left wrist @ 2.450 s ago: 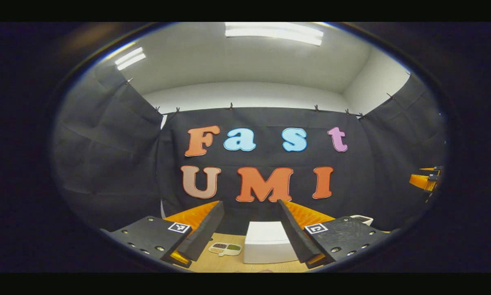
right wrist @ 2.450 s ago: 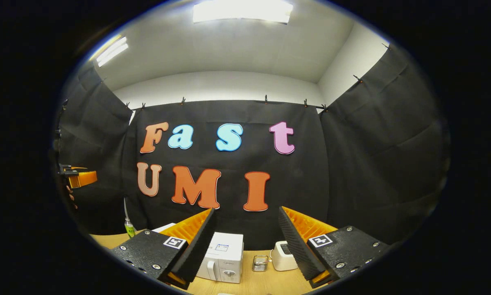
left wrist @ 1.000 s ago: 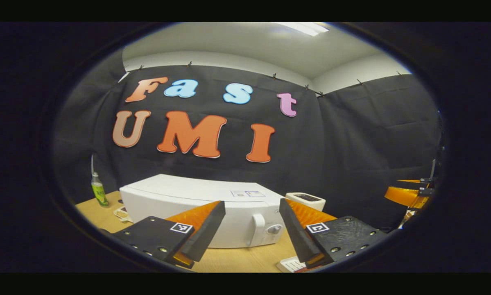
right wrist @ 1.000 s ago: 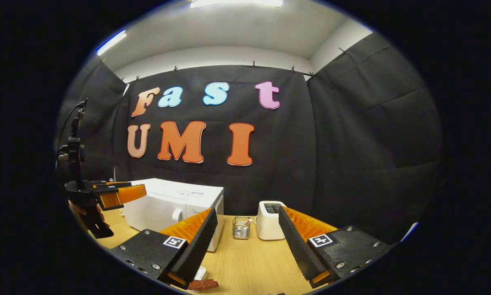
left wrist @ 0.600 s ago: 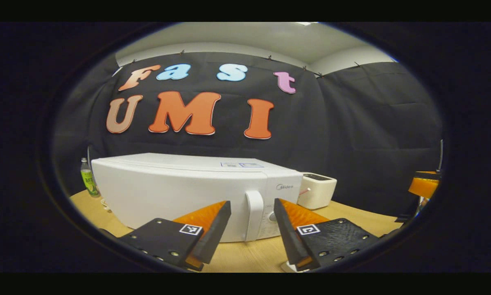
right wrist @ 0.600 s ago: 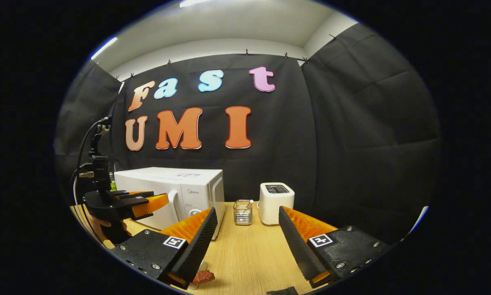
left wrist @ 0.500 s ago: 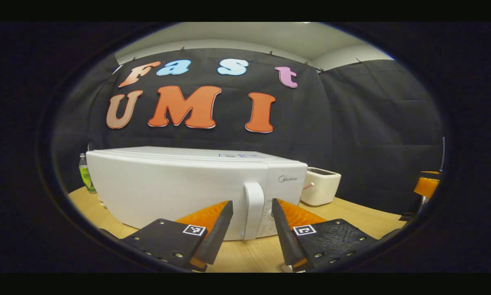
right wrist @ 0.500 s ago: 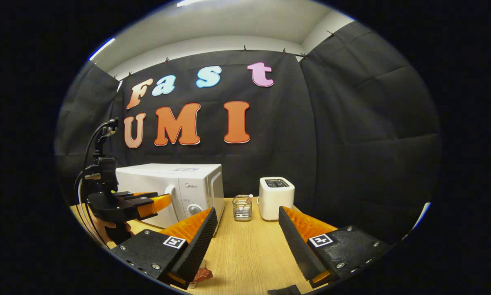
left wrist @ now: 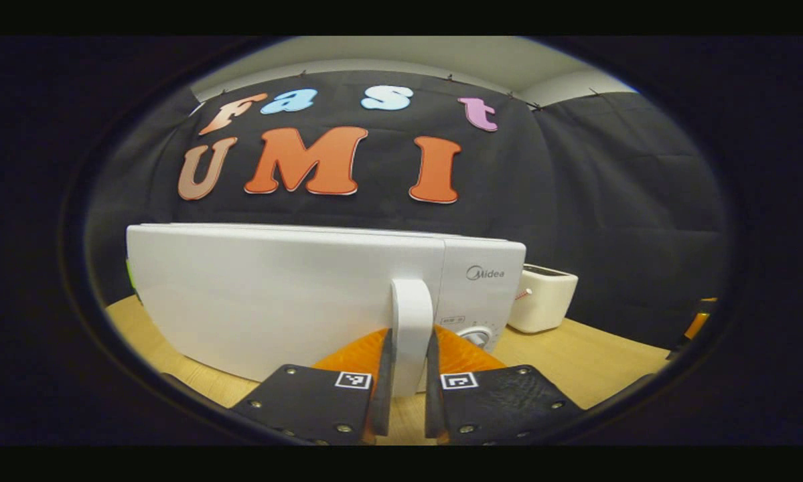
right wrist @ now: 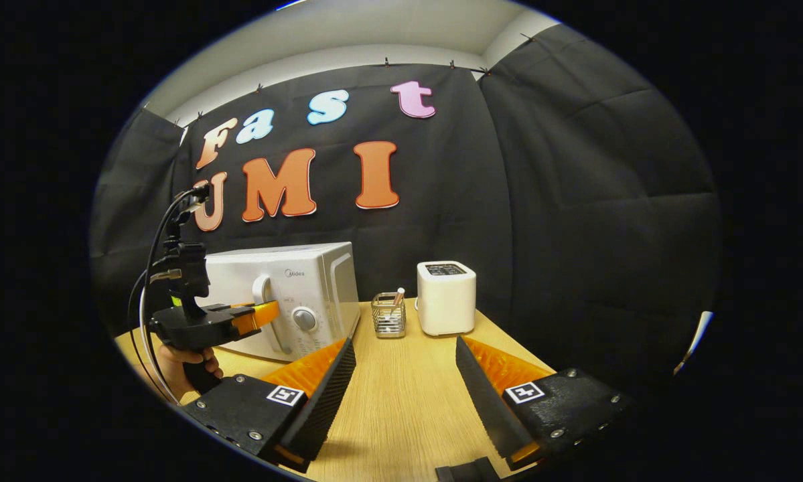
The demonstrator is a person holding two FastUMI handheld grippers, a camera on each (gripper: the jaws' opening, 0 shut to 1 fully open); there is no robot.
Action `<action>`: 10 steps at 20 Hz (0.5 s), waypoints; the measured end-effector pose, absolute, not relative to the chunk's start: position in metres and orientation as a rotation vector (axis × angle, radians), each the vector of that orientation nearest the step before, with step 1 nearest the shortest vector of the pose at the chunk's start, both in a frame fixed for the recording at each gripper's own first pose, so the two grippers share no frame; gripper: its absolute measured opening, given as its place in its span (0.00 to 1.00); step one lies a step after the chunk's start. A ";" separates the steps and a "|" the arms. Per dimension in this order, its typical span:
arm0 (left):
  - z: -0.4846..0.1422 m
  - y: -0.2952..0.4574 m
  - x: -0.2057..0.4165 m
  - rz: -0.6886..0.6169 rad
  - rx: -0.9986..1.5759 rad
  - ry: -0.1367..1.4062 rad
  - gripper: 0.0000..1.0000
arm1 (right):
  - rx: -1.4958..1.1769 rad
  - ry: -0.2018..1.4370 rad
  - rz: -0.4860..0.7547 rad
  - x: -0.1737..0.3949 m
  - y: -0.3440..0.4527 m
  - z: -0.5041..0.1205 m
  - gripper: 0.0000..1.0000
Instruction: Open the microwave oven with the left hand, put the food in, and close the microwave oven.
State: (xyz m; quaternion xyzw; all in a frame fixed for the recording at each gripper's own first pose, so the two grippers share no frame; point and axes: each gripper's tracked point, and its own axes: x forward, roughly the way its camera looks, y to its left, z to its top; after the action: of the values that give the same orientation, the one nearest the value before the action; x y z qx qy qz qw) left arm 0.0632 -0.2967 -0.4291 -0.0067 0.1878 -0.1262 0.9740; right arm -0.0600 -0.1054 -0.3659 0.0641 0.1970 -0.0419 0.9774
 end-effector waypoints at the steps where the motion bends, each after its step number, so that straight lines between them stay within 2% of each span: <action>1: -0.429 -0.297 0.063 -0.249 -0.020 0.380 0.20 | 0.133 0.404 -0.085 -0.060 -0.105 -0.368 0.94; 2: -0.429 -0.297 0.063 -0.249 -0.028 0.382 0.19 | 0.137 0.409 -0.088 -0.061 -0.105 -0.371 0.94; 4: -0.429 -0.295 0.060 -0.225 -0.055 0.378 0.05 | 0.146 0.421 -0.086 -0.065 -0.103 -0.376 0.94; 5: -0.429 -0.293 0.060 -0.205 -0.060 0.374 0.11 | 0.151 0.424 -0.083 -0.067 -0.101 -0.379 0.94; 6: -0.429 -0.293 0.058 -0.192 -0.061 0.373 0.11 | 0.156 0.430 -0.080 -0.069 -0.098 -0.382 0.94; 7: -0.428 -0.294 0.058 -0.181 -0.068 0.366 0.06 | 0.159 0.442 -0.081 -0.071 -0.097 -0.387 0.94; 8: -0.432 -0.295 0.057 -0.176 -0.073 0.370 0.10 | 0.159 0.452 -0.083 -0.074 -0.095 -0.391 0.94; 10: -0.429 -0.294 0.050 -0.159 -0.093 0.361 0.09 | 0.165 0.467 -0.089 -0.078 -0.097 -0.396 0.94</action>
State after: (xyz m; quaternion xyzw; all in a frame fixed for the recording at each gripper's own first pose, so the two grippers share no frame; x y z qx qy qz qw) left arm 0.0499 -0.2939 -0.4286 -0.0461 0.1794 -0.0791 0.9795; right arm -0.0783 -0.0973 -0.3960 0.0816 0.2312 -0.0443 0.9685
